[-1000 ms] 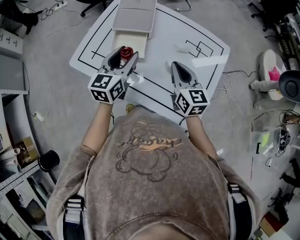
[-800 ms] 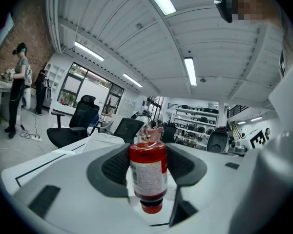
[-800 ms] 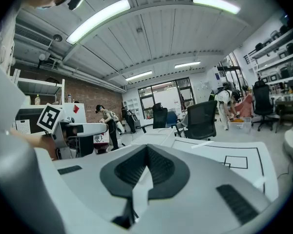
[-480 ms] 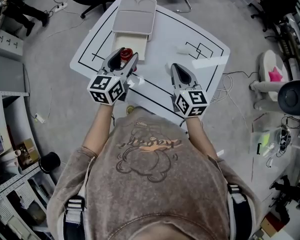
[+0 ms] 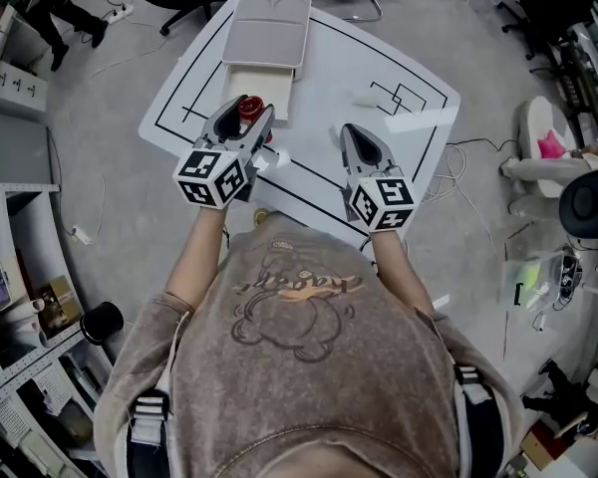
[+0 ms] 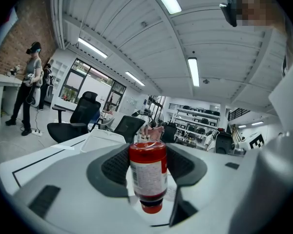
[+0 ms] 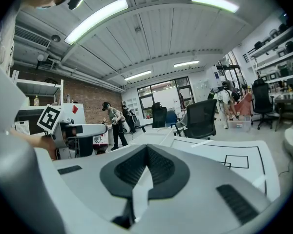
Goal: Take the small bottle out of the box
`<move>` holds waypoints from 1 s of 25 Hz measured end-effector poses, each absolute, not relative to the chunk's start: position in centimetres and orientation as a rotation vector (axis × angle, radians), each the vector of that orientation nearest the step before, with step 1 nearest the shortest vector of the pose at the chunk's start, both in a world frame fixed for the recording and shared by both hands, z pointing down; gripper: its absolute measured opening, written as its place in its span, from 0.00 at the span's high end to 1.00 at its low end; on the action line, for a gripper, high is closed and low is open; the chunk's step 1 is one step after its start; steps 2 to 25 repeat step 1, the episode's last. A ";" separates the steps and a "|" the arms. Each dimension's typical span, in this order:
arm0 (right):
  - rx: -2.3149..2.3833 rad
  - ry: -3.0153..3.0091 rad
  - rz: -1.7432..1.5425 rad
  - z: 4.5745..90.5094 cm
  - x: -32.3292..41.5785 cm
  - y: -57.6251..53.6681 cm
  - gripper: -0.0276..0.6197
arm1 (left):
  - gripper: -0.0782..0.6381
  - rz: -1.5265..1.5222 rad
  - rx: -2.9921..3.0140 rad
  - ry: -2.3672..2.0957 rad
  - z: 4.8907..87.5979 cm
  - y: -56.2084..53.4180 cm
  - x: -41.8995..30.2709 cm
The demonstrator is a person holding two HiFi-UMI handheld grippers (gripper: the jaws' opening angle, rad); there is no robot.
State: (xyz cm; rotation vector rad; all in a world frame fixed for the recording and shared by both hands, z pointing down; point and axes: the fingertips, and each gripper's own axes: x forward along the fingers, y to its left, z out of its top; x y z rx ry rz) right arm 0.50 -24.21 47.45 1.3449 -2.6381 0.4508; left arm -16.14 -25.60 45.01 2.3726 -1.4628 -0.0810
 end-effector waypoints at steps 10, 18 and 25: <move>1.344 -2.639 0.452 47.5 0.5 -24.4 0.97 | 0.57 -0.080 2.371 -1.463 45.1 -25.7 -16.1; 1.344 -2.639 0.452 47.5 0.5 -24.4 0.97 | 0.57 -0.080 2.371 -1.463 45.1 -25.7 -16.1; 1.344 -2.639 0.452 47.5 0.5 -24.4 0.97 | 0.57 -0.080 2.371 -1.463 45.1 -25.7 -16.1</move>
